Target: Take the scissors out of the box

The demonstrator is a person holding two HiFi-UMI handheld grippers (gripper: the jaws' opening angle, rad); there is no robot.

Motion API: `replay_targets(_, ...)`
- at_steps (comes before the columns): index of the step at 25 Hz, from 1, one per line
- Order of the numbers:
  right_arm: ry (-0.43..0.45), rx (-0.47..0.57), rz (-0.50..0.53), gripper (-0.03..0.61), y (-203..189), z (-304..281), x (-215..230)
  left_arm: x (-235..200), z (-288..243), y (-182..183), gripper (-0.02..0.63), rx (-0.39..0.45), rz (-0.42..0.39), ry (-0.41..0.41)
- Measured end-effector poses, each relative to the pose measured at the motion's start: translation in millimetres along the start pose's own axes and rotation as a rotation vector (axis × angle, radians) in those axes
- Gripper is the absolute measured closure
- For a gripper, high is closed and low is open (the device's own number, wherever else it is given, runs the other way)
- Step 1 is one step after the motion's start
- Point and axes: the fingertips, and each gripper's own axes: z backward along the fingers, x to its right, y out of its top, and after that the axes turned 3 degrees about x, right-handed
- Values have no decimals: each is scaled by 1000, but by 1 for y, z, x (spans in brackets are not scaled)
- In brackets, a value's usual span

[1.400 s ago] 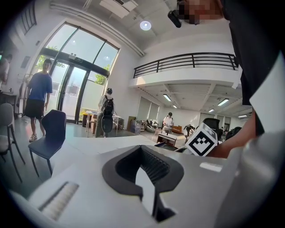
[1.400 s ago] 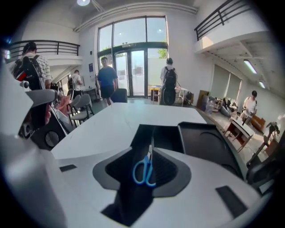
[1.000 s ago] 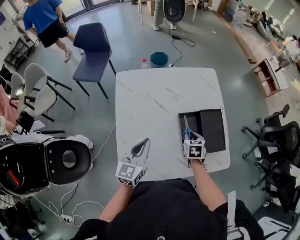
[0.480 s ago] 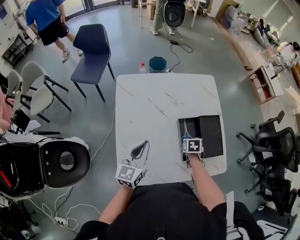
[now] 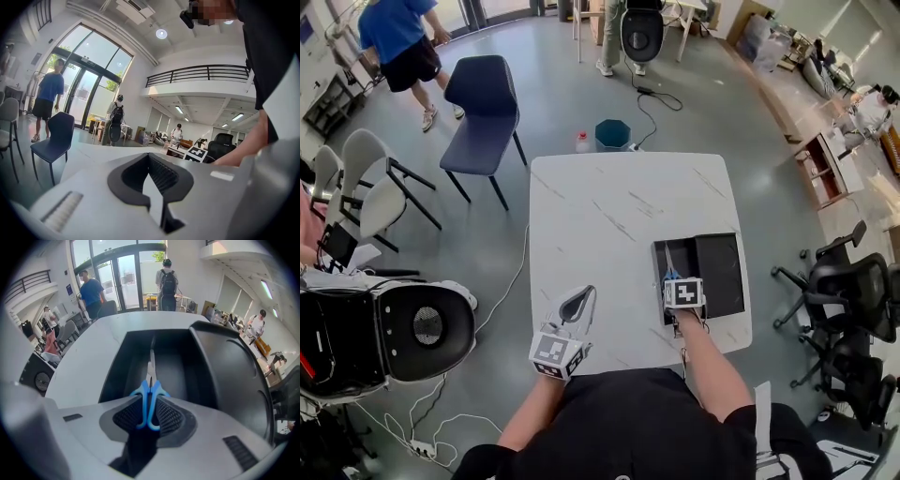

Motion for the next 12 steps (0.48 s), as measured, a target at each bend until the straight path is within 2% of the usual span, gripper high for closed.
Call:
replay_targets(5,63,3,-48,485,-1,3,-1,-4,2,1,604,1,-5,8)
replay_targets(12,89,112,-59,486,11,31,-5,5,0,0,604,-3,-10,3)
